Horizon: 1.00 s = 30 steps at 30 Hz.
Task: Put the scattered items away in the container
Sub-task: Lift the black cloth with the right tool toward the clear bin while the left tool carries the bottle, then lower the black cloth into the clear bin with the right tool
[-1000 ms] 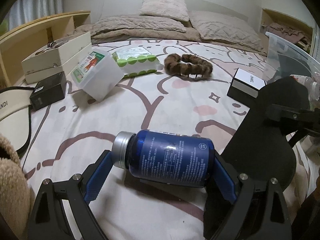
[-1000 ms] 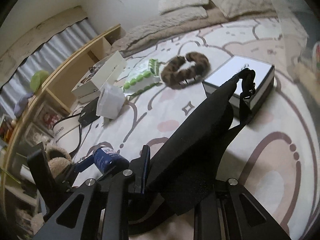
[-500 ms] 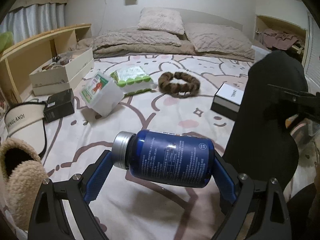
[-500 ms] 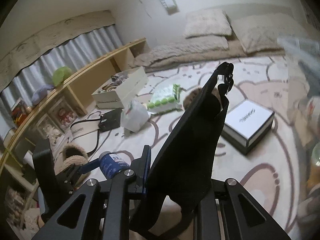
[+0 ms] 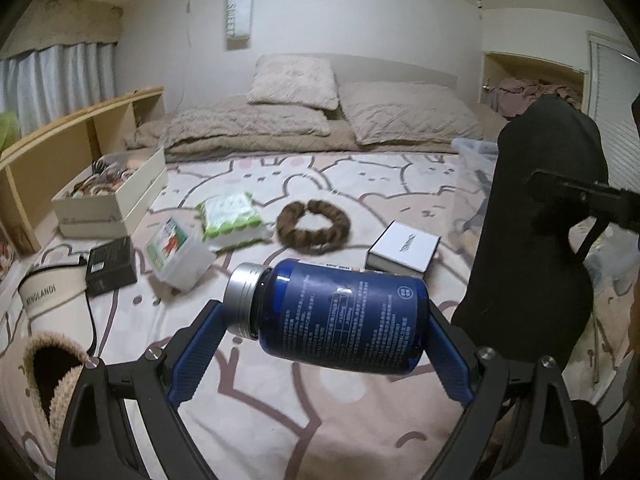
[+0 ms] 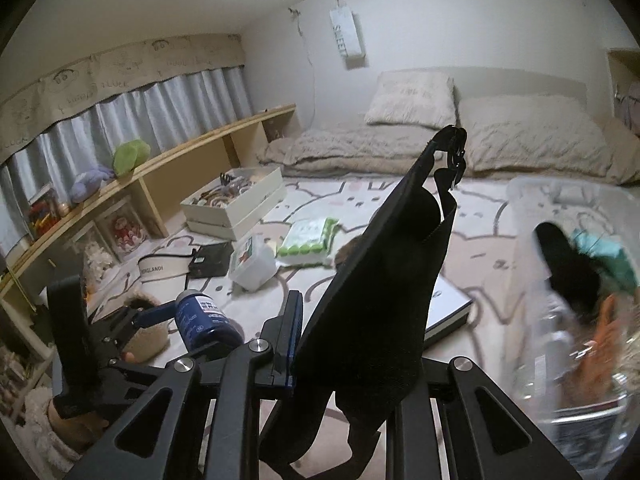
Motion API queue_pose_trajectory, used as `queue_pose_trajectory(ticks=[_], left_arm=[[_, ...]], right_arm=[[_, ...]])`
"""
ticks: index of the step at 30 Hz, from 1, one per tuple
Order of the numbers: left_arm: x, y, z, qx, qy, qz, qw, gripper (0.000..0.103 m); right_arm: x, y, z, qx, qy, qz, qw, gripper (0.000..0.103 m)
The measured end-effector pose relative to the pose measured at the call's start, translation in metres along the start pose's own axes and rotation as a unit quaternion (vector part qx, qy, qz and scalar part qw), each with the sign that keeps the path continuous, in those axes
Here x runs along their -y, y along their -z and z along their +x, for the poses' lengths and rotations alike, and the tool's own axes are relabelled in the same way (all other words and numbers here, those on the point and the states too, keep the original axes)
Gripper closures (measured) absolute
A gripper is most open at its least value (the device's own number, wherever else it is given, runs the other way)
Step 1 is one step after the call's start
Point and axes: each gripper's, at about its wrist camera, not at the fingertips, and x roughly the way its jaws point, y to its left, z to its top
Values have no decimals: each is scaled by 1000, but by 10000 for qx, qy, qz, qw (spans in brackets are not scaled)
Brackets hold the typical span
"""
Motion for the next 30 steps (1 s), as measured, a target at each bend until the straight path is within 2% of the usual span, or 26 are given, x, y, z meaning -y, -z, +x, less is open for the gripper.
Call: queue_pose_trajectory(ticks=[8,12,17,21,24,30], left_arm=[[21,-22,-7,111,164,79,9998,8],[28,-29,-9,152,213,119,9996,8],[34,-35,-9,160,180,178,9996,8],[38,-38,-8,153,174,222,9995,8],[41,-40,-7,149,174,226,9995,8],[46,-44,0,93,142,198,9997,8]], right_arm=[[19,-40,-53,319,215,-256,9989,83],[30,-67,-82,533,631,-579,9949,83],[47,-93,-96,613,1276,-1004,9848,83],[67,-99,-88,559,1723,-1284,9750,83],[78,-96,-70,467,1850,-1546,9694,83],[84,-90,-24,277,2071,-2360,9490,83]])
